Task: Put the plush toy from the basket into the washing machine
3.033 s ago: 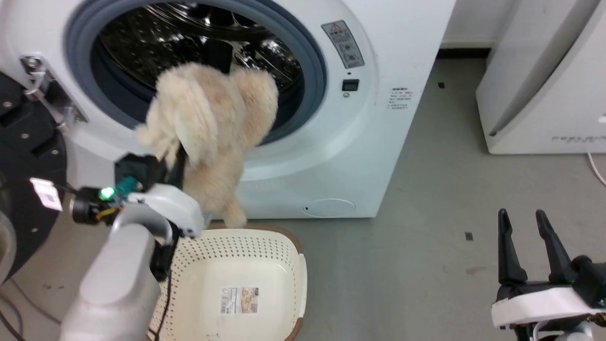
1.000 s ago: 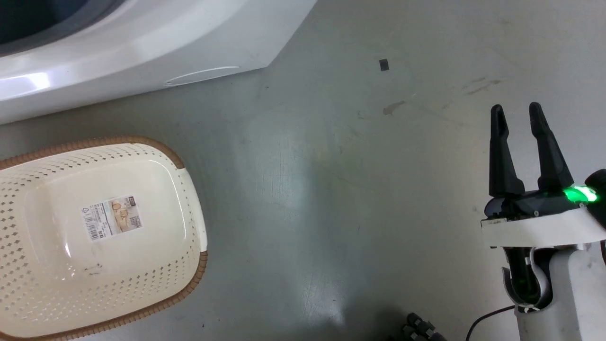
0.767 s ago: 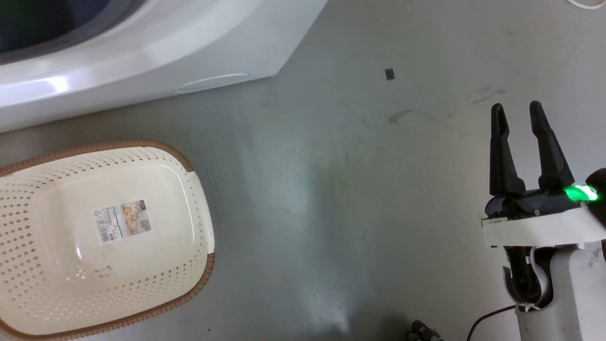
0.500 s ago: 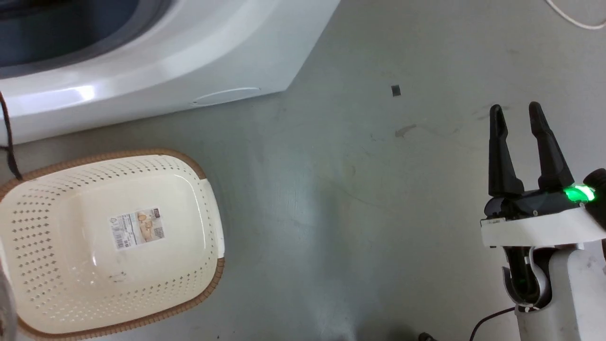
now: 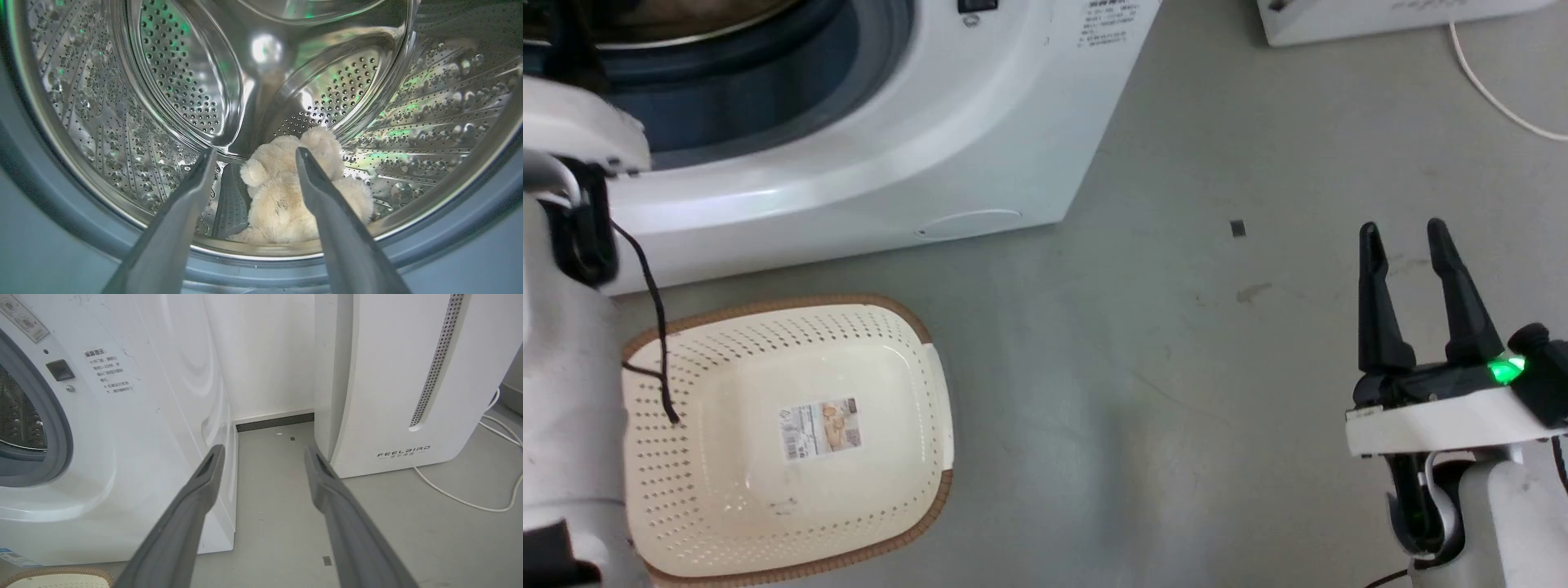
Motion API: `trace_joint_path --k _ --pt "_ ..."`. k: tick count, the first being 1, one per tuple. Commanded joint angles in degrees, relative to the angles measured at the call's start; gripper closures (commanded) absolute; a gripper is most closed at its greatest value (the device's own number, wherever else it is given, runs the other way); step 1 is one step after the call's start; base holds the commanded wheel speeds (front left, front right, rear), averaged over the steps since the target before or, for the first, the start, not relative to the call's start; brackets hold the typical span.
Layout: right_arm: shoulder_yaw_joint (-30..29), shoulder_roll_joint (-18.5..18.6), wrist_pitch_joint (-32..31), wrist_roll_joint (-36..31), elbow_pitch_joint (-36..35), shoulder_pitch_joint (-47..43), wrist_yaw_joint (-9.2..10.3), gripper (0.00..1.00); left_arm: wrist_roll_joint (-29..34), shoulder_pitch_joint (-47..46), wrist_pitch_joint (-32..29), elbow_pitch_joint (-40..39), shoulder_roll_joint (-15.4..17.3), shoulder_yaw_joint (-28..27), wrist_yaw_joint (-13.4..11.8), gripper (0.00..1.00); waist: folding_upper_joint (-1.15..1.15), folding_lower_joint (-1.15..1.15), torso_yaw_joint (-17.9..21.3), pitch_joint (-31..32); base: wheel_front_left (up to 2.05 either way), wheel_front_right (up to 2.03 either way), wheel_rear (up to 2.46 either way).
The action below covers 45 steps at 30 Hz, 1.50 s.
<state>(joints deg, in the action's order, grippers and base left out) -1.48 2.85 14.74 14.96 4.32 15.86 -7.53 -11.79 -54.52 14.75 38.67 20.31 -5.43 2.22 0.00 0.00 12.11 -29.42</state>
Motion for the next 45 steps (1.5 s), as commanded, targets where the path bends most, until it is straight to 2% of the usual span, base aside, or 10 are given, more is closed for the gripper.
trace_joint_path --k 1,14,24,34,45 --pt "0.10 0.03 0.26 -0.70 0.16 -0.87 0.04 0.00 0.66 2.12 0.25 -1.12 -0.77 -0.61 0.15 0.00 0.00 0.00 -1.52 2.26 0.00 0.00 0.00" --pt "-0.38 0.03 0.26 -2.53 1.33 -5.63 0.04 0.00 4.95 17.94 0.25 -10.03 -8.46 -3.70 0.85 0.00 0.00 0.00 -6.32 11.43 0.00 0.00 0.00" --pt "-0.80 0.03 0.26 -3.82 1.56 -9.61 0.04 0.00 9.14 32.22 0.25 -20.40 -14.03 -3.27 -0.56 0.00 0.00 0.00 -9.48 17.94 0.00 0.00 0.00" --pt "-1.32 0.03 0.26 -5.33 -0.27 -13.10 0.04 0.00 9.88 42.32 0.25 -25.11 -16.14 -1.33 0.09 0.00 0.00 0.00 -12.47 23.01 0.00 0.00 0.00" --pt "-2.41 0.03 0.26 -6.04 -2.37 -17.70 0.04 0.00 9.13 51.13 0.25 -29.04 -17.24 1.54 -1.39 0.00 0.00 0.00 -14.70 27.67 0.00 0.00 0.00"
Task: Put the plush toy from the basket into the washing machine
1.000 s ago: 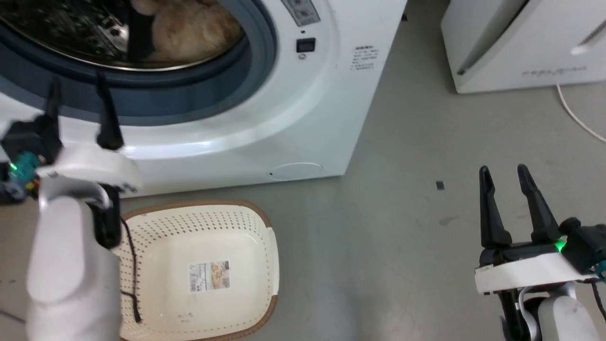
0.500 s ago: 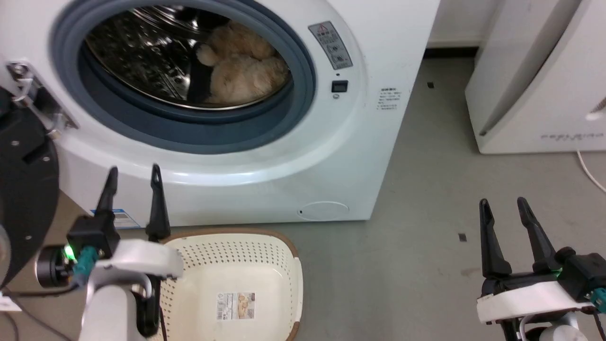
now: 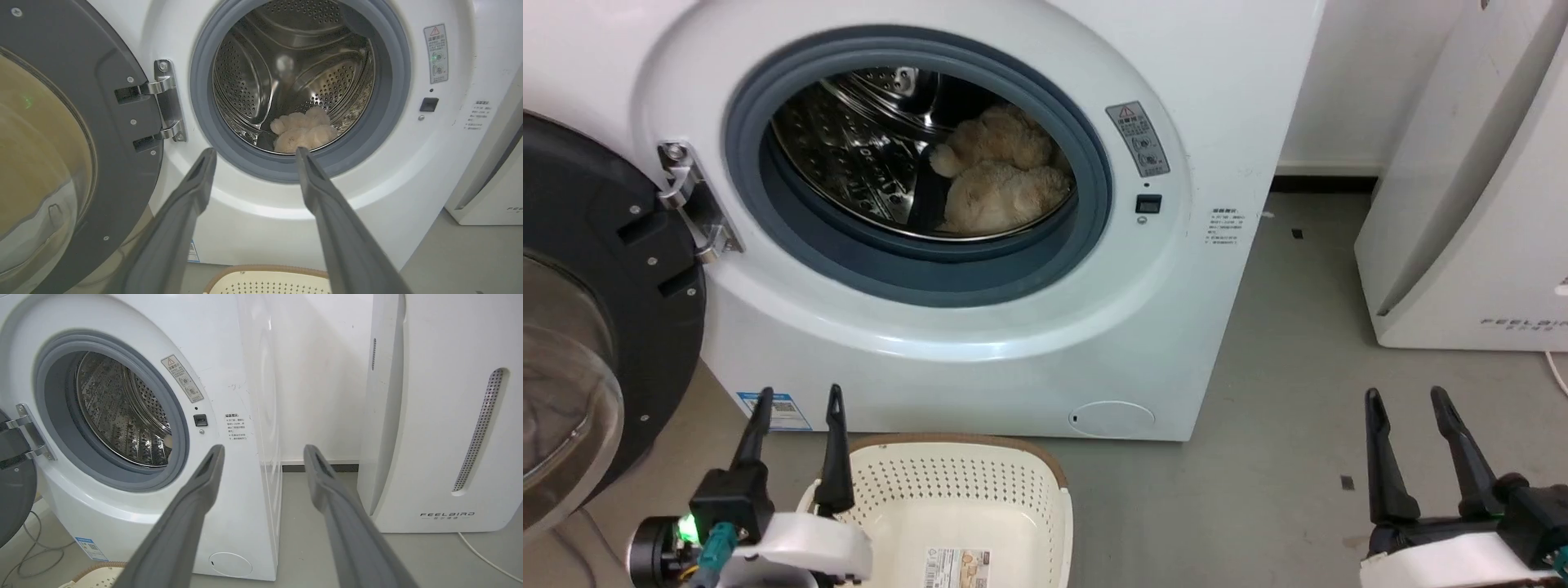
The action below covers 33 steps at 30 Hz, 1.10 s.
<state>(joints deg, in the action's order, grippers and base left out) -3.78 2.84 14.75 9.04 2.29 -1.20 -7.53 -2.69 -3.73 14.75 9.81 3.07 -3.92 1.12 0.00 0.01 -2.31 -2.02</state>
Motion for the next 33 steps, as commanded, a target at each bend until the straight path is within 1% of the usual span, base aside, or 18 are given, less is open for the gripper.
trace_joint_path --k 1,6,7,33 --pt "-0.27 0.04 0.25 -0.04 -0.37 -0.87 0.04 0.00 -0.02 0.80 0.25 -0.43 -0.03 0.31 -0.30 0.00 0.00 -0.01 -0.43 0.43 0.00 0.00 0.00" --pt "-0.51 0.04 0.25 0.31 -0.21 -1.53 0.04 0.00 -0.03 2.13 0.25 -0.55 -0.11 1.33 -0.40 0.00 0.00 -0.01 -0.88 1.06 0.00 0.00 0.00" --pt "-0.41 0.01 -0.02 0.10 -0.06 -1.00 0.00 1.00 -0.02 1.53 0.00 -0.35 -0.08 1.33 -0.11 1.00 0.00 -0.01 -0.87 1.07 0.00 0.00 0.00" --pt "0.38 0.02 -2.71 -1.58 -0.45 -0.57 0.01 1.00 0.48 1.92 -2.76 -2.06 -0.11 1.81 -0.27 1.00 0.00 -0.01 -0.30 1.27 0.00 0.00 0.00"
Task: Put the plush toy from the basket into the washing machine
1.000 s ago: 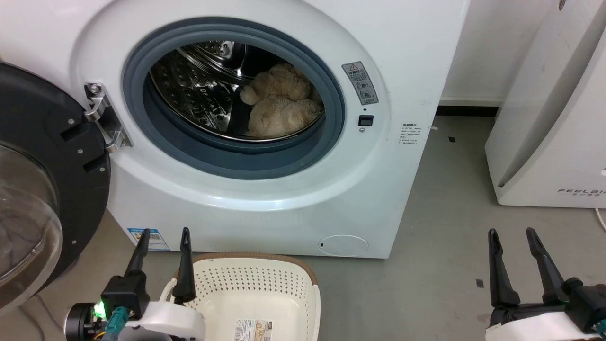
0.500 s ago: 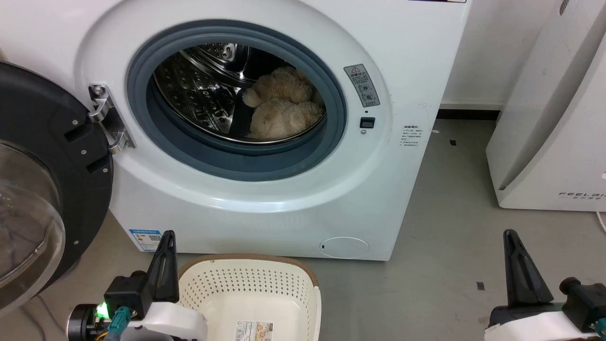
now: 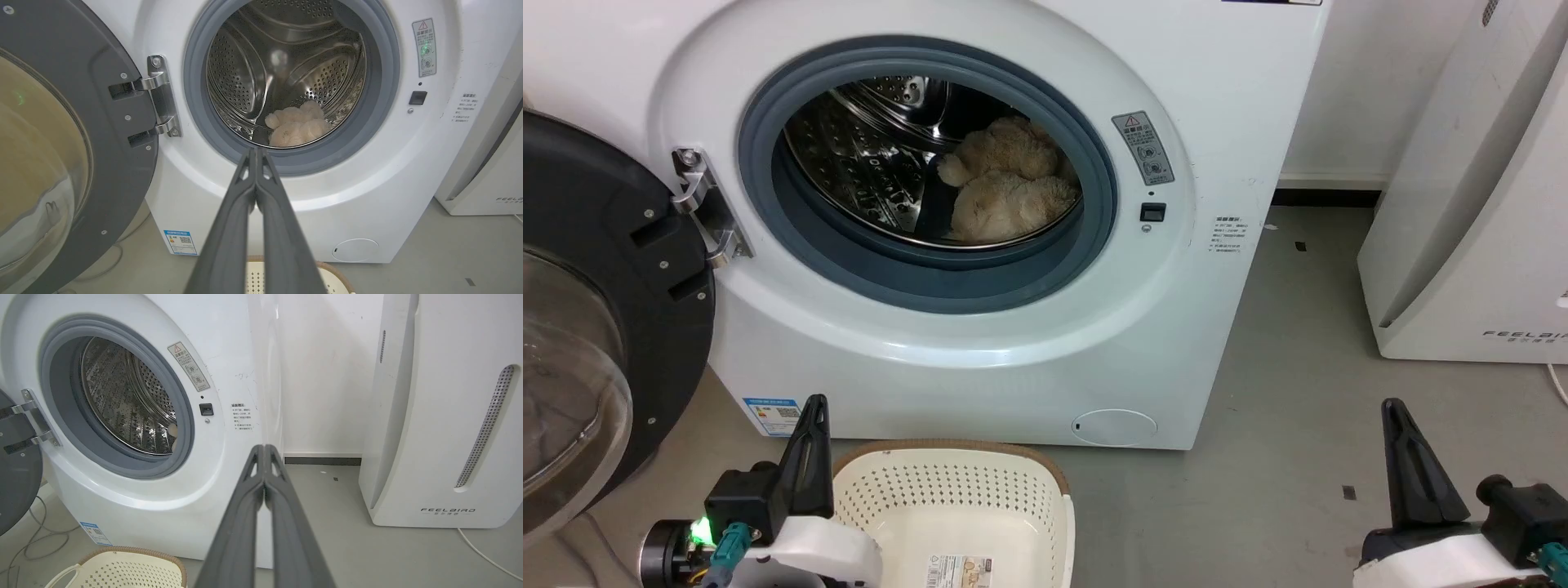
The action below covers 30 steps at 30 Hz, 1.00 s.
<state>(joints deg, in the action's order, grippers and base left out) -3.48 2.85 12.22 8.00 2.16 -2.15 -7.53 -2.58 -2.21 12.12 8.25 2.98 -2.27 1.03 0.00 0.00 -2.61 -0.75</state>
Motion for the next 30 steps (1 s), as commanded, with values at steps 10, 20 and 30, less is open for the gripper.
trace_joint_path --k 10,20,30 --pt "0.41 0.01 -1.36 -1.28 -0.50 0.55 0.01 1.00 0.59 0.58 -1.31 -1.25 -0.03 0.37 -0.26 1.00 0.00 0.00 0.26 0.08 0.00 0.00 0.00" --pt "0.74 0.01 -2.54 -2.01 -0.68 0.72 0.01 1.00 0.80 0.76 -2.48 -2.01 -0.04 0.57 -0.34 1.00 0.00 0.00 0.52 0.15 0.00 0.00 0.00" --pt "1.04 0.01 -3.59 -2.66 -0.84 0.88 0.02 1.00 1.00 0.92 -3.53 -2.69 -0.04 0.76 -0.42 1.00 0.00 0.00 0.74 0.21 0.00 0.00 0.00"
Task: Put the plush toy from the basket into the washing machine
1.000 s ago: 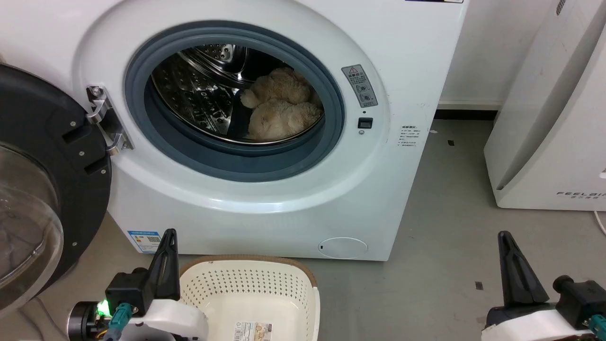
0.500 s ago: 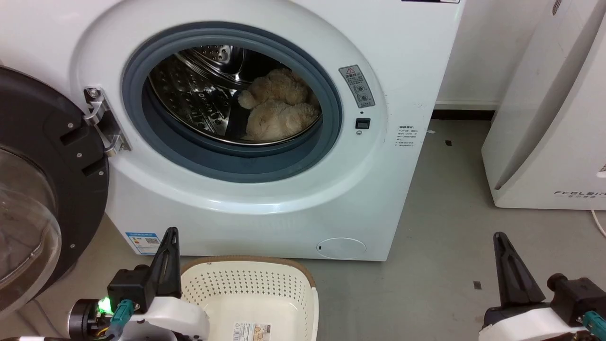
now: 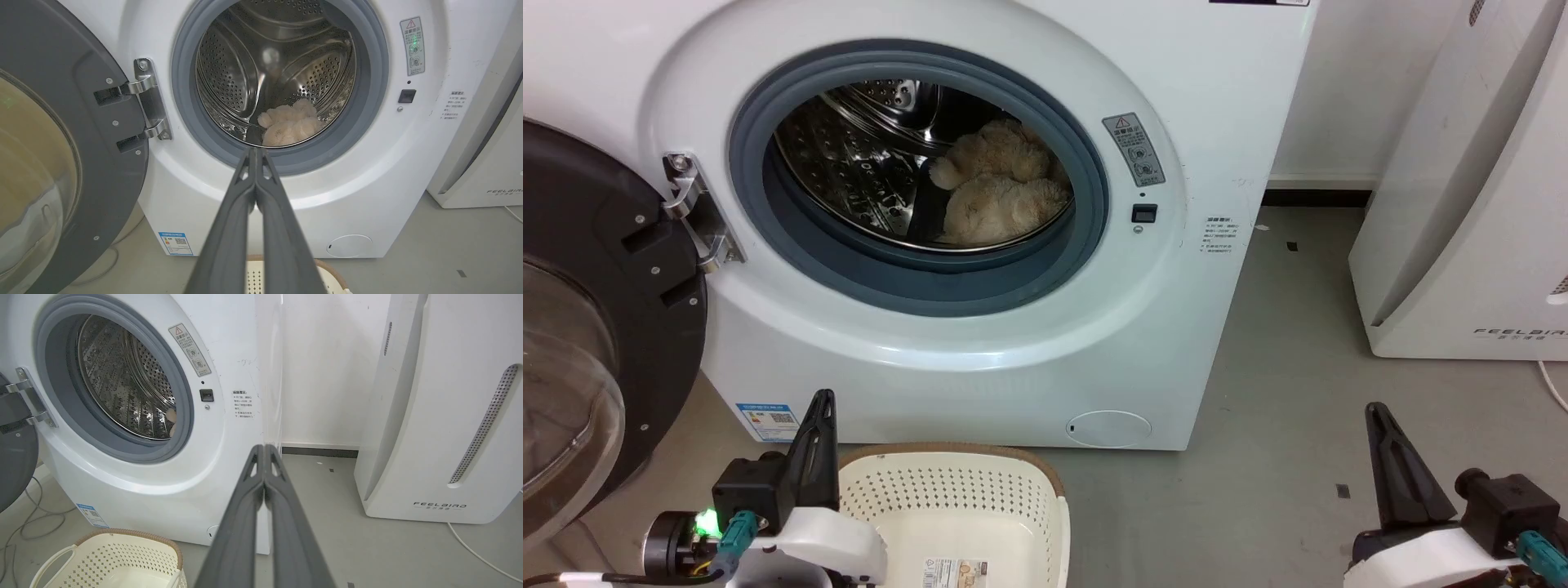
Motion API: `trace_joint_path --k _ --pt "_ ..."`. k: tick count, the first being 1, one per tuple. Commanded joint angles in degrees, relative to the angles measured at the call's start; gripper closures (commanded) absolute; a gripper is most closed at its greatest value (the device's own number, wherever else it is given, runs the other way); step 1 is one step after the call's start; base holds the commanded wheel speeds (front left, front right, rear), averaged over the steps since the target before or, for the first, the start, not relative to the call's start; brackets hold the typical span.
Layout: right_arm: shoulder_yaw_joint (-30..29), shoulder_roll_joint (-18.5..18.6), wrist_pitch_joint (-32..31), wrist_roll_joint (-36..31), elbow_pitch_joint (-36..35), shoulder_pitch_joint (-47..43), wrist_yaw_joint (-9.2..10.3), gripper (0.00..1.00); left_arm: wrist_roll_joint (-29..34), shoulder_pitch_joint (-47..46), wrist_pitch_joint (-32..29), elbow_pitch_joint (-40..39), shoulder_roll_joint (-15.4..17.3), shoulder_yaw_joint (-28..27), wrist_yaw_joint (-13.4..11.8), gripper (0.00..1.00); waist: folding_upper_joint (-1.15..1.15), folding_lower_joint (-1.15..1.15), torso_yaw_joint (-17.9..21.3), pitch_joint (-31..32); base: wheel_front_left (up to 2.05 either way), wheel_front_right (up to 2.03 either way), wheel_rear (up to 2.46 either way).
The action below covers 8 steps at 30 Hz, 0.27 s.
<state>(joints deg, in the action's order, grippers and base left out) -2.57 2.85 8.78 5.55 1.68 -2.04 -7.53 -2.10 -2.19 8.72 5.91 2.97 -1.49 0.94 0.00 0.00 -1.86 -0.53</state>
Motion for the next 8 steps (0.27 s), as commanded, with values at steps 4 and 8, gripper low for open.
trace_joint_path --k 4,8 --pt "0.26 0.01 -0.62 -0.50 -0.43 0.84 0.02 1.00 0.61 0.97 -0.60 -0.66 -0.04 0.06 -0.36 1.00 0.00 0.00 0.09 0.03 0.00 0.00 0.00" --pt "0.46 0.01 -1.33 -0.94 -0.54 0.94 0.02 1.00 0.74 1.07 -1.30 -1.11 -0.04 0.19 -0.41 1.00 0.00 0.00 0.24 0.07 0.00 0.00 0.00"
